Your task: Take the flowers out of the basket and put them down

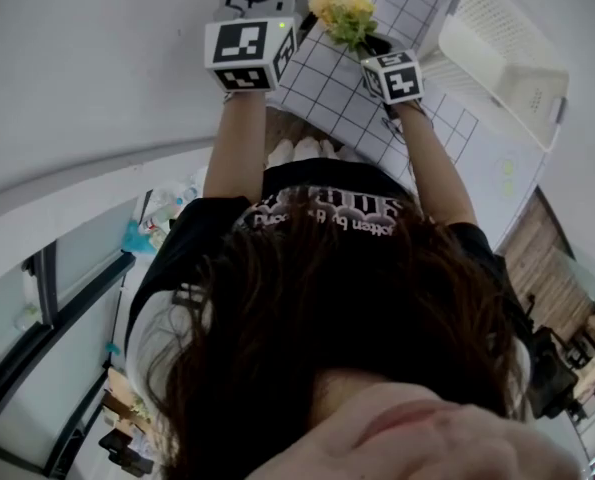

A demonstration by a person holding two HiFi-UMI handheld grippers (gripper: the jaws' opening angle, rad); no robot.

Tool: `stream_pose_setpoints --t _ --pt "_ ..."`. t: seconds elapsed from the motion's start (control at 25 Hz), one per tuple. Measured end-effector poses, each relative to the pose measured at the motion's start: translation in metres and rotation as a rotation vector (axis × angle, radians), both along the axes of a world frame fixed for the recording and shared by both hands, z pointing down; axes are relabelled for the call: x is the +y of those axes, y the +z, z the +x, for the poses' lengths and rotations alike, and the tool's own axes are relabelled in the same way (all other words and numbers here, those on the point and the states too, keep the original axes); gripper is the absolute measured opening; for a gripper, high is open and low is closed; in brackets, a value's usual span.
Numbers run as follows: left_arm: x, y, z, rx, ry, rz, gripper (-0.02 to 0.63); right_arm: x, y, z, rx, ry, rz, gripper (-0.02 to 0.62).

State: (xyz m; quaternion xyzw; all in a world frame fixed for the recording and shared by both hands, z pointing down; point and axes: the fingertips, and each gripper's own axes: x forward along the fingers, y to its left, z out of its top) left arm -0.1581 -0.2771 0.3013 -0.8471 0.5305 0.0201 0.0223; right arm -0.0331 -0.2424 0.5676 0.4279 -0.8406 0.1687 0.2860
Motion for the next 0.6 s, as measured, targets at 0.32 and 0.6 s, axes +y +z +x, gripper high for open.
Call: stream_pose_setpoints --t 0.32,0.6 --pt "0.002 0.003 0.009 0.000 0.020 -0.003 0.000 0.013 0.026 0.008 0.006 0.014 -0.057 0.052" --pt "0.005 0.001 0.012 -0.003 0.021 0.005 0.000 0.020 0.042 0.011 0.020 0.011 -0.087 0.057"
